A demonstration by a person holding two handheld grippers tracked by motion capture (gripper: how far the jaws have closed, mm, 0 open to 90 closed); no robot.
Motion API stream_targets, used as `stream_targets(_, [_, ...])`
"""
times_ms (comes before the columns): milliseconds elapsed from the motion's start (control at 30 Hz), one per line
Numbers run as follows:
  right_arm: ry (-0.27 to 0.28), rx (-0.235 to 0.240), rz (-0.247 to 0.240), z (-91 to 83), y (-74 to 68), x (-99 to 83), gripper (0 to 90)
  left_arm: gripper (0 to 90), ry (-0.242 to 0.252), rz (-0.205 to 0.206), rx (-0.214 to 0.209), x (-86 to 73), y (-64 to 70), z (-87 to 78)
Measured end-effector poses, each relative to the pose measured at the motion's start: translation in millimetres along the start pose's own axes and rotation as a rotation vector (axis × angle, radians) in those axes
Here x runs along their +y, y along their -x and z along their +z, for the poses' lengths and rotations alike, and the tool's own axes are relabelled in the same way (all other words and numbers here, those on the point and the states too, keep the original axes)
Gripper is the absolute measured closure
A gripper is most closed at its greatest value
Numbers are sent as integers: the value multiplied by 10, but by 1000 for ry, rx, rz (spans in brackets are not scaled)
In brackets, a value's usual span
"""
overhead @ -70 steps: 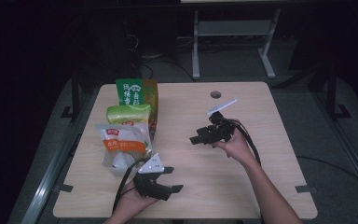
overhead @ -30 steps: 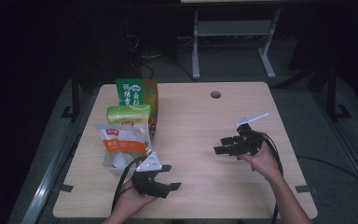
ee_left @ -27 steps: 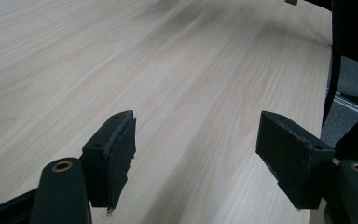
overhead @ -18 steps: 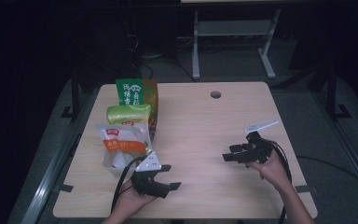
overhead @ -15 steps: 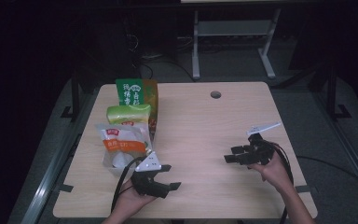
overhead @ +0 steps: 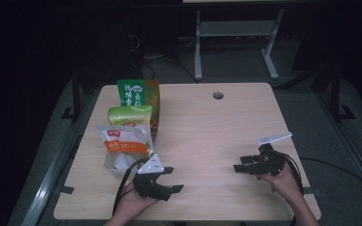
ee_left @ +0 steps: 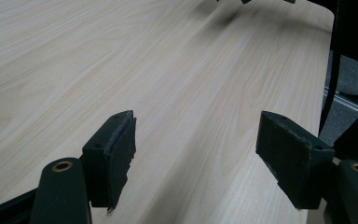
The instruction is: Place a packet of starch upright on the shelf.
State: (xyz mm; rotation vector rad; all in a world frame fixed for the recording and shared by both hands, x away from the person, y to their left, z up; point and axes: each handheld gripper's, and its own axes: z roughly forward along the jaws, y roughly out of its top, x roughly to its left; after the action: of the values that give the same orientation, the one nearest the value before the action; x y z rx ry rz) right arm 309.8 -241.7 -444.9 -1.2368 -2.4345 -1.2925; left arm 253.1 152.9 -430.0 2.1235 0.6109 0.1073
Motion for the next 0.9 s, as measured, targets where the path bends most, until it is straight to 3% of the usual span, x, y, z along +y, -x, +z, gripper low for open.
stream_targets(900, [65,-22,24,-141,1,-336,341,282,-29,18,-20,-48,56,67])
